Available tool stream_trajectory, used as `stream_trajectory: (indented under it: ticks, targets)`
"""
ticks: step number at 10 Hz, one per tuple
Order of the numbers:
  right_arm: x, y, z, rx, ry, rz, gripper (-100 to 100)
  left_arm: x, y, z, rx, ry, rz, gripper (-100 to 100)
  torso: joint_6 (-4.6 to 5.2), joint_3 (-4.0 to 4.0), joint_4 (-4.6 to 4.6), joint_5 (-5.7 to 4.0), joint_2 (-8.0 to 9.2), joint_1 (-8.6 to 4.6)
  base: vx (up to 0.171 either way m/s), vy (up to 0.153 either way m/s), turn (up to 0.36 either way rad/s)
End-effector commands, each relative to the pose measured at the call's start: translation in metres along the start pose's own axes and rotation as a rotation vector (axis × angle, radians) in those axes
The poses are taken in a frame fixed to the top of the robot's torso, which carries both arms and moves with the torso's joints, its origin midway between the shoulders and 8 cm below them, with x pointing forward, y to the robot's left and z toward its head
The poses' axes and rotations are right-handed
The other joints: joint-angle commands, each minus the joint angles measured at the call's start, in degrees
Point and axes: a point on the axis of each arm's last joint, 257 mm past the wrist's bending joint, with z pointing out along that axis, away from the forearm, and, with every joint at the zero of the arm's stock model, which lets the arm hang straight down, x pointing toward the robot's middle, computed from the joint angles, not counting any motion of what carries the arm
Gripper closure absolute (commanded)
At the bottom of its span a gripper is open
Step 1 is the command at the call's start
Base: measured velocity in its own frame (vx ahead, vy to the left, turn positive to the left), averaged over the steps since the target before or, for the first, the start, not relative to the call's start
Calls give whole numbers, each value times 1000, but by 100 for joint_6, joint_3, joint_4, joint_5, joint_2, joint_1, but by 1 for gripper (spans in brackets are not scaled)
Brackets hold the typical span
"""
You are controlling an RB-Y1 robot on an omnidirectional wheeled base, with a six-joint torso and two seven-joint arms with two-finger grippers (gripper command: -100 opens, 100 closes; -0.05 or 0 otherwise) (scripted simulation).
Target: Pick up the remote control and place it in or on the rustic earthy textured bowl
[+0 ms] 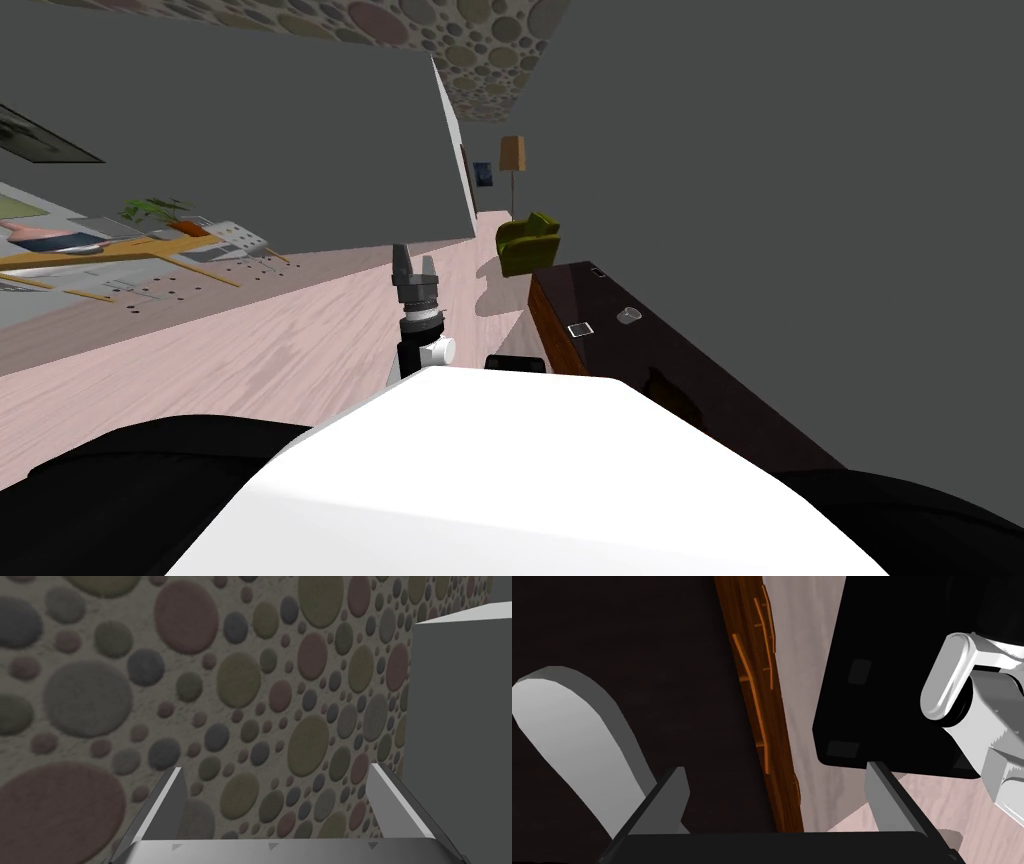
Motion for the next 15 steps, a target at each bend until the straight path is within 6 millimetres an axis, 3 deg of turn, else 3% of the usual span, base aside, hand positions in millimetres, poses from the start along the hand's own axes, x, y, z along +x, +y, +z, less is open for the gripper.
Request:
stream_trajectory:
  ticks: [1,3,5,6,7,8,9,12,13,15]
  targets:
    - [10,-8,-1,13,23,-1,-100,0,0,0,0,0,0,0,0,0,0,0,0,0,59,-86,98]
    - [35,-19,-8,30,74,2,-100,0,0,0,0,0,0,0,2,4,1,-1,7,3,54,-82,206]
    - [52,-15,-7,23,103,24,-100,0,0,0,0,0,0,0,4,-1,0,-3,-1,-7,92,-119,210]
    - [53,-7,-3,9,103,41,-100,0,0,0,0,0,0,0,0,-7,-2,-5,-14,-14,121,-154,211]
    - [53,-11,-4,17,101,29,-100,0,0,0,0,0,0,0,2,-12,-4,-8,-20,-23,50,-76,47]
    - [53,-11,-4,15,101,32,0,0,0,0,0,0,0,0,7,-3,-2,-3,-3,4,9,-15,-1]
    - [52,-4,6,18,98,41,-100,0,0,0,0,0,0,0,7,6,2,3,12,27,-13,-26,63]
    - [51,2,13,19,96,48,-100,0,0,0,0,0,0,0,8,23,9,3,40,27,-37,-29,43]
    - [51,2,13,19,96,47,100,0,0,0,0,0,0,0,9,19,8,5,34,32,0,0,0]
    - [51,4,14,16,95,47,100,0,0,0,0,0,0,0,8,16,7,6,27,31,0,0,0]
